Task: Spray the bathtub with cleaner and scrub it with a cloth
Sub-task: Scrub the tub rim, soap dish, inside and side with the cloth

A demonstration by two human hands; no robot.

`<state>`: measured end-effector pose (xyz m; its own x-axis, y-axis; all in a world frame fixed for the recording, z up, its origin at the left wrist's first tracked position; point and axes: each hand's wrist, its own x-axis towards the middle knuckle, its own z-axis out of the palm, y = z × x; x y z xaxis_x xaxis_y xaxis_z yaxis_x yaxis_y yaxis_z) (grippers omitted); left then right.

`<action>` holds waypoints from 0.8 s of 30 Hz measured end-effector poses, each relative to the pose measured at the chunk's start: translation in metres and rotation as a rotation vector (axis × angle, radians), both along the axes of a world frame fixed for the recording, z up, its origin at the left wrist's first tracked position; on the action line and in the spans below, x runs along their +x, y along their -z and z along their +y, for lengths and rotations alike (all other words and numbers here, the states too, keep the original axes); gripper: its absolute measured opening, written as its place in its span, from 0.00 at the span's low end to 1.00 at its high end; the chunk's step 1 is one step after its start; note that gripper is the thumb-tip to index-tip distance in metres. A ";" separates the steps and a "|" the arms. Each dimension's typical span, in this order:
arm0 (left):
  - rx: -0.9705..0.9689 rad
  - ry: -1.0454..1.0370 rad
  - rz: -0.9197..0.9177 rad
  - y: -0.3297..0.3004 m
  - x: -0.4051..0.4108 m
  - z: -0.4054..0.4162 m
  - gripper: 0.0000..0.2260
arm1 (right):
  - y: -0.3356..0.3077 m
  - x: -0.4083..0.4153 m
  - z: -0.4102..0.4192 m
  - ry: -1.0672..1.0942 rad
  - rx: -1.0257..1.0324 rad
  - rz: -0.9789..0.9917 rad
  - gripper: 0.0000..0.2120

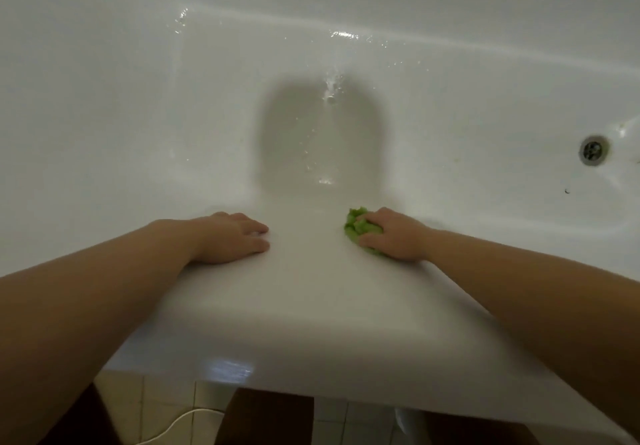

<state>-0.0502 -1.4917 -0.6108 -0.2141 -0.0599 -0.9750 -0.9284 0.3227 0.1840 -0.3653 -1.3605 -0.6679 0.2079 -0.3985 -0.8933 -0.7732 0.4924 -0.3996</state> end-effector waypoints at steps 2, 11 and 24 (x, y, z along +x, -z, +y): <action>-0.009 0.003 -0.021 0.003 0.008 -0.004 0.26 | 0.029 0.010 -0.005 0.015 -0.007 0.111 0.29; -0.014 -0.018 -0.024 -0.001 0.014 -0.006 0.29 | -0.112 0.072 -0.018 0.000 -0.152 -0.296 0.23; 0.020 -0.061 0.014 0.005 0.019 -0.012 0.28 | 0.015 0.034 -0.014 0.039 0.001 0.097 0.27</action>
<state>-0.0310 -1.5038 -0.6157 -0.2244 -0.0542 -0.9730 -0.9436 0.2616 0.2031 -0.3310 -1.3746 -0.6833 0.1047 -0.4034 -0.9090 -0.7883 0.5235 -0.3232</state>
